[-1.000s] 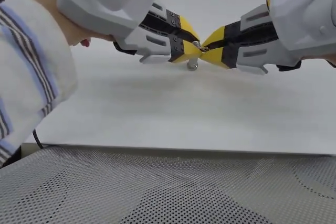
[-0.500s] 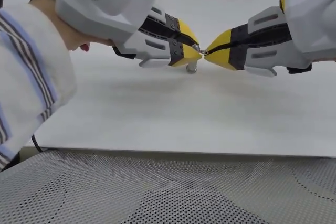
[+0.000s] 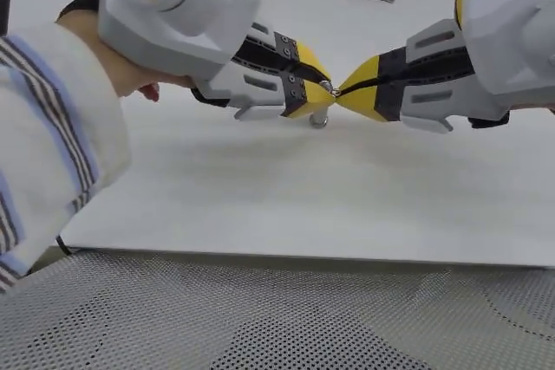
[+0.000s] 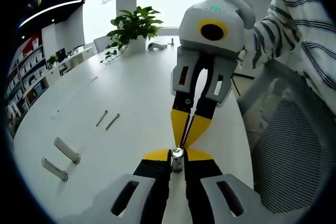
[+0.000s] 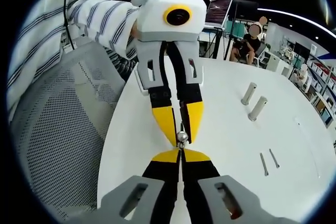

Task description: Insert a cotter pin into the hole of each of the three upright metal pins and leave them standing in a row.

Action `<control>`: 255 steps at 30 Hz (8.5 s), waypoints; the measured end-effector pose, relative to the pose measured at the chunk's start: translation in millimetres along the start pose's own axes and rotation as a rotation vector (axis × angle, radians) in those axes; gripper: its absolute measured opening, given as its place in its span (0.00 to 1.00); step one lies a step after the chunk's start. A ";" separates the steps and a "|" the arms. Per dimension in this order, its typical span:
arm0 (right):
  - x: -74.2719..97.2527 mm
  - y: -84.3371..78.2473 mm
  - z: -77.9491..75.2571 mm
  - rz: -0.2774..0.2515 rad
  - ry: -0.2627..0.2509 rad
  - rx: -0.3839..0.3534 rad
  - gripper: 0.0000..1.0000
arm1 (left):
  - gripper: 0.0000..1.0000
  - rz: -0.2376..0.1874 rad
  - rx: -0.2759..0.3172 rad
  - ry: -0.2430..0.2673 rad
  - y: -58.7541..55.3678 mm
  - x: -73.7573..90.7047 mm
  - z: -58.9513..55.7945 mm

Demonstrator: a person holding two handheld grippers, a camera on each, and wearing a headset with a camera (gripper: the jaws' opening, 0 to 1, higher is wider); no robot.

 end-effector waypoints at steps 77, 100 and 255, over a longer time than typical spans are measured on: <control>-56.0 22.0 -28.2 -0.216 0.017 -0.127 0.04 | 0.99 -0.161 0.513 0.187 -91.5 36.9 -34.7; -101.5 62.6 -55.2 -0.208 0.076 0.006 0.04 | 0.99 -0.167 0.592 0.318 -109.9 59.9 -28.9; 96.1 -53.8 7.3 -0.195 -0.314 -0.835 0.95 | 0.30 -0.079 0.702 0.434 -71.1 16.6 206.6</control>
Point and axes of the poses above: the centre of the closed fingertips' face, and the gripper's own axes: x roughly backward along the fingers, z roughly to its left, y roughly out of its top, the point moved 9 cm from there along x, roughly backward along the fingers, and after that the axes turned 15 degrees about z, right-handed, at the moved point
